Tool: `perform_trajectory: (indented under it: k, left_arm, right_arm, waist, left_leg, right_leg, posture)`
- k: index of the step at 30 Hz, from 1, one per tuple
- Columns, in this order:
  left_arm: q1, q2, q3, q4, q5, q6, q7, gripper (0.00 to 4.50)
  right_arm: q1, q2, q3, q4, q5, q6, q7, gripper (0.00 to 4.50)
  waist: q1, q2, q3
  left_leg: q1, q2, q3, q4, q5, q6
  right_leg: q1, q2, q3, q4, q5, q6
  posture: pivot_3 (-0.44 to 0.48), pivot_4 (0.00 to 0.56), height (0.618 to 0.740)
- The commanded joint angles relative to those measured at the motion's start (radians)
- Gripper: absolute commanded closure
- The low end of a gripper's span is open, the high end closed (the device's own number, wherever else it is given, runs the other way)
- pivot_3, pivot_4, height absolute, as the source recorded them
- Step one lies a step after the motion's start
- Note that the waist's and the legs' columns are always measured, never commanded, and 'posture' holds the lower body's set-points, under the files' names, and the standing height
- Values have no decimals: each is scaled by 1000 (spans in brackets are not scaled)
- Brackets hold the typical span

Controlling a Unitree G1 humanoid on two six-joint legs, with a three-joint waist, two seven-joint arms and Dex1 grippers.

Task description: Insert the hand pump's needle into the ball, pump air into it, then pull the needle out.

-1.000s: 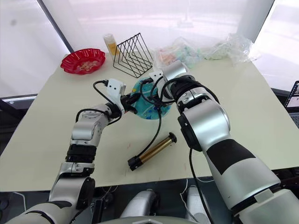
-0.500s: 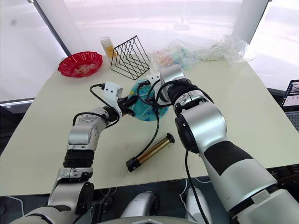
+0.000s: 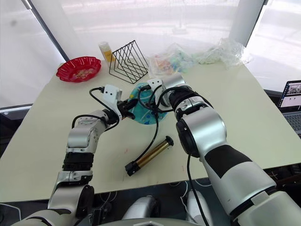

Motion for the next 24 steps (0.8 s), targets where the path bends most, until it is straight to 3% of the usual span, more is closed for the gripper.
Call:
perform_trajectory:
  k: [1, 8, 17, 24]
  left_arm:
    - [35, -65, -142, 8, -84, 60, -159, 4481]
    - [41, -66, -149, 11, -86, 55, -175, 4481]
    - [56, -69, -159, 0, -104, 68, -205, 4481]
    - [79, -71, -165, -25, -146, 99, -224, 4481]
  right_arm:
    - [16, 76, 27, -32, 0, -144, 76, 4184]
    - [12, 85, 29, -31, -2, -180, 110, 4184]
    - [11, 92, 13, -29, 6, -208, 101, 4184]
    - [11, 79, -49, -24, 32, -210, 7, 4184]
  waist:
    - [0, 0, -3]
    - [-1, 0, -4]
    - [-1, 0, -4]
    - [-1, 1, -6]
  left_leg:
    - [0, 0, 0, 0, 0, 0]
    - [15, 0, 0, -9, 0, 0]
    - [16, 0, -2, -9, -1, -1]
    - [17, 0, -5, -9, -2, -3]
  right_leg:
    - [0, 0, 0, 0, 0, 0]
    - [12, 1, 2, -6, -1, -1]
    - [12, 2, 2, -8, -1, -1]
    - [12, 6, 5, -9, -1, -2]
  posture:
    - [0, 150, 740]
    - [0, 150, 740]
    - [0, 150, 740]
    - [0, 150, 740]
